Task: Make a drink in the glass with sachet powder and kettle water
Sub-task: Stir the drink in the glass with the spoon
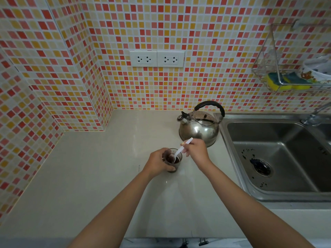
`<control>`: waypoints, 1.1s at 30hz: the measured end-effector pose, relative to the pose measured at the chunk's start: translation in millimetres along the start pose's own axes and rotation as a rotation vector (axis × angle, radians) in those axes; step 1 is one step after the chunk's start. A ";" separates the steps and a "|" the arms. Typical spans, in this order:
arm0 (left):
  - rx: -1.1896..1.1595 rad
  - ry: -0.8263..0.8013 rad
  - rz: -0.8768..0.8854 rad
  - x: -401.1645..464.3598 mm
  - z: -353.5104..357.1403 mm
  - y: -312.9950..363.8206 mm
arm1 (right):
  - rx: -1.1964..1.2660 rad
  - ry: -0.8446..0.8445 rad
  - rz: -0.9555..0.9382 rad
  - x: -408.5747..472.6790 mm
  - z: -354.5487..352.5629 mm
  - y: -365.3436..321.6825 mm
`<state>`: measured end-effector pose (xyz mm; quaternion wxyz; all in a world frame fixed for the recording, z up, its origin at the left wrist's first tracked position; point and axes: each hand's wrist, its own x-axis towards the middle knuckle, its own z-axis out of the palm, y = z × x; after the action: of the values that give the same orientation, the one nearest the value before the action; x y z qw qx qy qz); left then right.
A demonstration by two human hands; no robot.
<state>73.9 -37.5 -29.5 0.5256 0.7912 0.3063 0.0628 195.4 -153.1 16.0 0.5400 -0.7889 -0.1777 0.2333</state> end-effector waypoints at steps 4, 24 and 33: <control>-0.002 -0.009 0.005 -1.0 -0.8 0.2 | -0.067 0.020 -0.133 2.9 -5.9 -8.5; 0.035 -0.003 -0.003 -1.1 0.0 3.0 | -0.579 -0.146 -0.229 -4.3 6.7 3.8; 0.035 -0.004 -0.015 -3.1 0.0 6.1 | -0.731 -0.152 -0.315 -12.5 8.1 -5.5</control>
<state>73.9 -40.8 -23.5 0.5128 0.7980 0.3123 0.0519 180.4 -151.6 20.8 0.2382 -0.8726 -0.4072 0.1266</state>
